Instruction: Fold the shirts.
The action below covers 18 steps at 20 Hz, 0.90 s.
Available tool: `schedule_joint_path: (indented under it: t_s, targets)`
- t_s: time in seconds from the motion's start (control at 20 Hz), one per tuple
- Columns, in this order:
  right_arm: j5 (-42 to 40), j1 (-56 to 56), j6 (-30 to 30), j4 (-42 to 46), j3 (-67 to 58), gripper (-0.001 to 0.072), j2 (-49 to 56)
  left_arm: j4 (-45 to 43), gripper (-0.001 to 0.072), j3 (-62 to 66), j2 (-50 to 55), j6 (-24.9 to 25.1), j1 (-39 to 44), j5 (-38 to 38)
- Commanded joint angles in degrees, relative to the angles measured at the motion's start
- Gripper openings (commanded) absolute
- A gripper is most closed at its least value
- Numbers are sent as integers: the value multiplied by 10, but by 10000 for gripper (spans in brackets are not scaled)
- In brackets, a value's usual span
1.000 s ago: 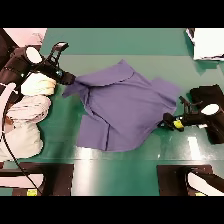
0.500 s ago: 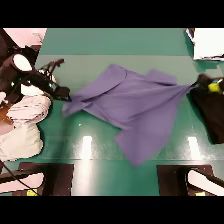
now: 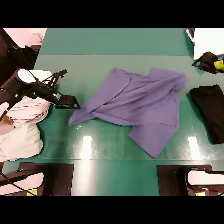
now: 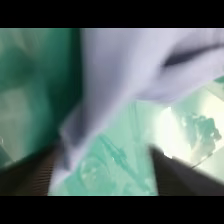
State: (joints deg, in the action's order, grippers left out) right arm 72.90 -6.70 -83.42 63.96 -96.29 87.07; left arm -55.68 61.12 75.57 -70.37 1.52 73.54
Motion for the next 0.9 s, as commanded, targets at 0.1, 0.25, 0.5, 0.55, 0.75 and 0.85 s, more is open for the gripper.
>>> schedule_joint_path:
  t_s: [0.1,0.25,0.5,0.55,0.75,0.85]
  targets:
    - [92,4,0,2,-49,449,14,-48,569,-7,-2,1,-46,57]
    - [96,-8,17,2,31,448,-47,-48,542,-89,-45,8,-86,47]
    - [45,-12,36,1,189,448,-149,-3,542,-287,-174,26,-87,-70]
    - [34,-11,36,1,212,448,-163,8,542,-305,-191,43,-83,-86]
    - [23,-11,36,1,288,448,-213,3,542,-318,-194,48,-46,-149]
    - [23,-11,36,1,316,448,-233,3,542,-318,-194,43,-27,-186]
